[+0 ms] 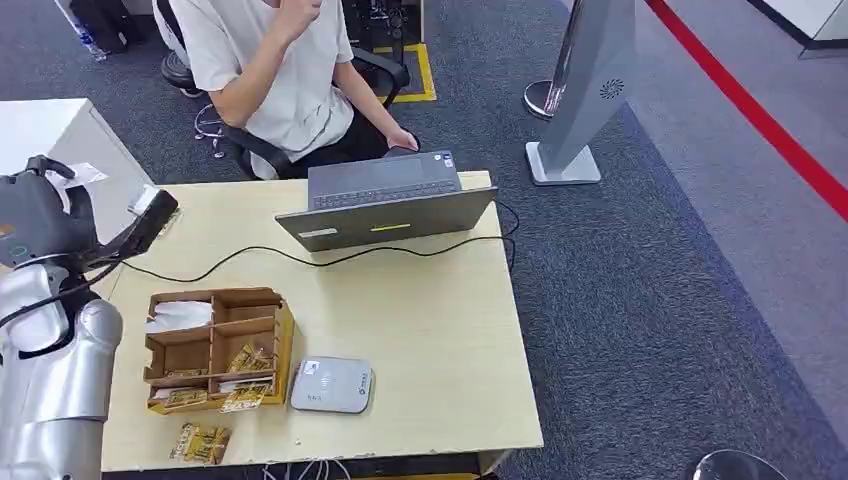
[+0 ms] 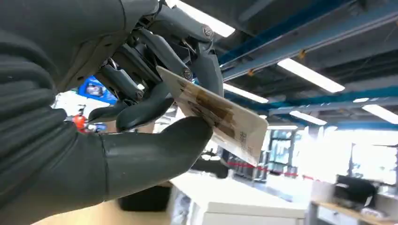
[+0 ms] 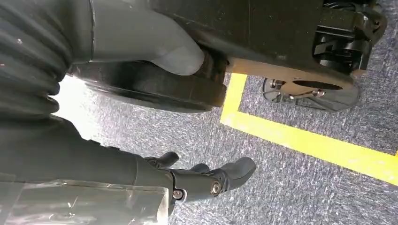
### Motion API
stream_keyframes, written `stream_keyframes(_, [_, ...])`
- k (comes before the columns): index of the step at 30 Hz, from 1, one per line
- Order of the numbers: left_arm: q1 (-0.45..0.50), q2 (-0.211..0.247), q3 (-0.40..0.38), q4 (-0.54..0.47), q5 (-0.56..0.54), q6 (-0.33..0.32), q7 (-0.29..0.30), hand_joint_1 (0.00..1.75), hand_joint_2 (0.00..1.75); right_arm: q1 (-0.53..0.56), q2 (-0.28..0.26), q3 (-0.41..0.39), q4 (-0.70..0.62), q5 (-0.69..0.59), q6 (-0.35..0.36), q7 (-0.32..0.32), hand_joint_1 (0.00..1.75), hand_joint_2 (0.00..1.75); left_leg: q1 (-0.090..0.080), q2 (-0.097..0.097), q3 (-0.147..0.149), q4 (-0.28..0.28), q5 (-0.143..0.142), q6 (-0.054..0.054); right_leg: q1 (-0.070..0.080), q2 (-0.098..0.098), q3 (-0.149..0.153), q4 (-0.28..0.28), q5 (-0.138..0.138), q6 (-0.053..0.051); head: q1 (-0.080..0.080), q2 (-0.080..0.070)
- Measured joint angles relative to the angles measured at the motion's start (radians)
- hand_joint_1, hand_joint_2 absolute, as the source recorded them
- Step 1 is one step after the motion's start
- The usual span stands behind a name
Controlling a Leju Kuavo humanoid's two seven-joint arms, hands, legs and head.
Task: Pass the card to the sensor for recognition and then transmit it.
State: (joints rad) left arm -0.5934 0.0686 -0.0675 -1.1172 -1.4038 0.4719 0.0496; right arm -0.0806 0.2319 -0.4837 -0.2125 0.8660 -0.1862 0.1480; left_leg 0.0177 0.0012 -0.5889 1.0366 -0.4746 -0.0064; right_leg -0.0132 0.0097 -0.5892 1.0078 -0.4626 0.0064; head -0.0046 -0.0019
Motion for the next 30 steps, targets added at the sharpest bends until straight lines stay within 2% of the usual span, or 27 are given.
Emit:
stream_keyframes(3, [0.034,-0.008,-0.022,-0.057,-0.001,0.0,-0.001,1.75,1.75,0.0,0.0,0.0,0.0,0.0,0.0,0.0,0.0,1.75,0.0,0.0,0.0,0.0,0.0,0.0,0.0,0.0,0.0,0.0,0.0,0.0,0.0,0.0])
stream_keyframes(7, [0.079,-0.029,-0.073,-0.143,0.004,0.03,-0.06,1.75,1.75,0.0,0.0,-0.002,0.0,0.001,-0.003,0.0,0.0,1.75,0.0,0.0,0.0,0.0,0.0,0.001,0.0,0.0,-0.001,0.0,0.0,0.0,-0.001,0.0])
stream_keyframes(11, [0.147,-0.073,-0.213,-0.274,-0.037,0.035,-0.062,1.75,1.75,-0.001,0.001,-0.016,0.0,-0.002,-0.019,0.011,0.0,1.75,-0.001,-0.002,-0.001,0.0,-0.001,0.001,0.0,-0.003,0.0,-0.001,0.0,0.0,0.0,0.0])
stream_keyframes(14, [0.174,-0.098,-0.307,-0.332,-0.052,0.031,-0.05,1.75,1.75,-0.003,0.002,-0.021,0.0,-0.004,-0.02,0.017,0.0,1.75,-0.001,-0.001,-0.001,0.0,-0.001,0.002,-0.001,-0.002,0.0,-0.001,0.0,0.001,0.0,0.0])
stream_keyframes(17, [0.189,-0.108,-0.365,-0.371,-0.043,0.018,-0.051,1.75,1.75,-0.003,0.002,-0.026,0.0,-0.006,-0.02,0.017,0.0,1.75,-0.001,0.0,-0.001,0.0,-0.002,0.003,-0.001,-0.002,-0.001,-0.001,0.0,0.001,0.0,0.0])
stream_keyframes(22, [0.233,-0.119,-0.47,-0.43,-0.022,-0.068,-0.072,1.75,1.75,-0.003,0.003,-0.043,0.0,-0.021,-0.02,0.015,0.0,1.75,-0.001,-0.001,-0.001,0.0,-0.002,0.003,-0.001,-0.002,0.0,-0.001,-0.001,0.001,0.0,0.0])
stream_keyframes(26, [0.29,-0.117,-0.58,-0.467,-0.001,-0.129,-0.062,1.75,1.75,-0.004,0.003,-0.056,0.0,-0.024,-0.02,0.012,0.0,1.75,-0.001,-0.001,-0.001,0.0,-0.002,0.003,-0.001,-0.002,-0.001,-0.001,-0.001,0.001,0.0,0.0])
stream_keyframes(30, [0.34,-0.096,-0.658,-0.476,0.03,-0.282,-0.019,1.75,1.75,-0.004,0.003,-0.083,-0.002,-0.05,-0.021,0.008,0.0,1.75,-0.001,-0.001,-0.001,0.0,-0.003,0.002,-0.001,-0.002,0.0,-0.001,-0.002,0.001,0.0,0.0])
